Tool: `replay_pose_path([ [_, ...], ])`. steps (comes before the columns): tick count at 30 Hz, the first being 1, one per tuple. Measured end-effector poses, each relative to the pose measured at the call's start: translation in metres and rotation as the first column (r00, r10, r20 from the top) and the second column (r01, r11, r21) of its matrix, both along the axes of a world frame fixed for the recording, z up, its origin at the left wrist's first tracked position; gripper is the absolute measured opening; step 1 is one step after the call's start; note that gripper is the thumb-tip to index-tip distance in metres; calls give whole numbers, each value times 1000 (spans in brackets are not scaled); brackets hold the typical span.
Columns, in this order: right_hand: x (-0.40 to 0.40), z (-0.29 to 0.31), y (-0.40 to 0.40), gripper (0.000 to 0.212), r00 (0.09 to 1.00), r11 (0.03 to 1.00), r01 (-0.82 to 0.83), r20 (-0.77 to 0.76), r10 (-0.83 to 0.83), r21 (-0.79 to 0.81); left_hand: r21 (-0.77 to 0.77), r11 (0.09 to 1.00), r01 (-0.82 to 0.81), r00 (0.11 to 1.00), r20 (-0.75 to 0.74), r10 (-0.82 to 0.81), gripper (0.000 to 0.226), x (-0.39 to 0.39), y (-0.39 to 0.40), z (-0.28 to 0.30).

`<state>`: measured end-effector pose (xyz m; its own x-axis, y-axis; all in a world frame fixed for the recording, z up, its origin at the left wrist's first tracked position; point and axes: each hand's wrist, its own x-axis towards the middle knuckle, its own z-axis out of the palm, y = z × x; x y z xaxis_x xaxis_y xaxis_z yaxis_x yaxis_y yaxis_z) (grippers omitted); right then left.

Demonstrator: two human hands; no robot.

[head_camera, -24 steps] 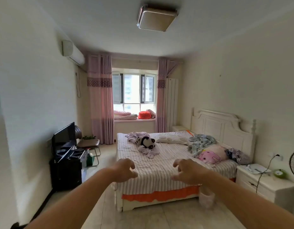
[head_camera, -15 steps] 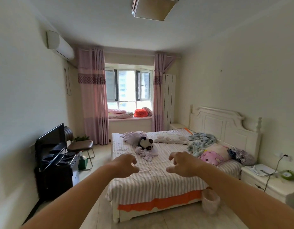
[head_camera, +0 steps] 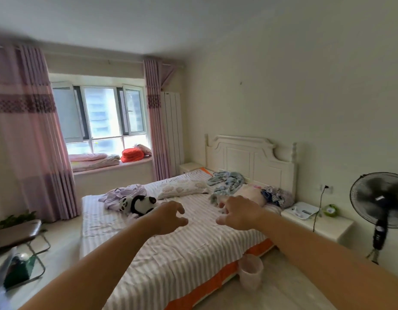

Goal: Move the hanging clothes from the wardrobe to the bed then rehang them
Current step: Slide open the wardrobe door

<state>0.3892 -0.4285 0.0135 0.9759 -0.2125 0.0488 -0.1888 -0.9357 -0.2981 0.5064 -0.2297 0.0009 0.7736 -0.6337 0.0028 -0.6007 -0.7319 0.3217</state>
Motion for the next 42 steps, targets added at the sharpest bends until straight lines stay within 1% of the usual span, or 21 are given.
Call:
replay_pose_path([
  [5, 41, -6, -84, 57, 983, 984, 179, -46, -180, -26, 34, 979, 202, 979, 1, -202, 47, 78, -119, 0],
  [7, 53, -7, -116, 58, 965, 967, 255, -52, -256, -26, 48, 959, 279, 959, 25, -281, 48, 103, -165, 1],
  [11, 74, -10, -175, 52, 911, 912, 410, -38, -410, -6, 74, 900, 430, 900, 45, -433, 49, 149, -253, 0],
  [14, 85, -8, -215, 52, 864, 865, 502, -39, -502, -1, 77, 848, 525, 849, 28, -528, 47, 171, -310, 7],
  [18, 87, -5, -267, 55, 801, 801, 598, -23, -598, -23, 84, 767, 636, 763, 77, -641, 43, 182, -382, 13],
  [21, 78, -7, -300, 57, 748, 749, 663, -28, -663, -26, 103, 716, 690, 713, 68, -698, 48, 181, -435, 6],
  [24, 58, -11, -334, 58, 692, 693, 721, -40, -721, -20, 99, 668, 737, 670, 20, -742, 54, 168, -492, -3],
  [26, 41, -15, -360, 59, 657, 658, 753, -47, -753, -25, 92, 629, 772, 630, 15, -776, 54, 153, -531, -7],
  [31, -14, -23, -430, 62, 587, 588, 809, -54, -808, -17, 63, 538, 841, 537, 24, -843, 51, 92, -620, -13],
  [33, -41, -21, -454, 62, 564, 566, 824, -54, -824, -26, 57, 484, 873, 484, 23, -875, 50, 64, -654, -12],
  [37, -100, -14, -497, 60, 502, 504, 864, -53, -863, -24, 45, 378, 925, 377, 38, -926, 33, 6, -719, -5],
  [39, -134, -11, -520, 61, 441, 442, 897, -51, -896, -8, 48, 336, 941, 336, 19, -942, 27, -27, -756, -6],
  [42, -182, -14, -545, 60, 349, 350, 937, -61, -935, -5, 39, 256, 966, 256, -4, -967, 43, -82, -803, -11],
])
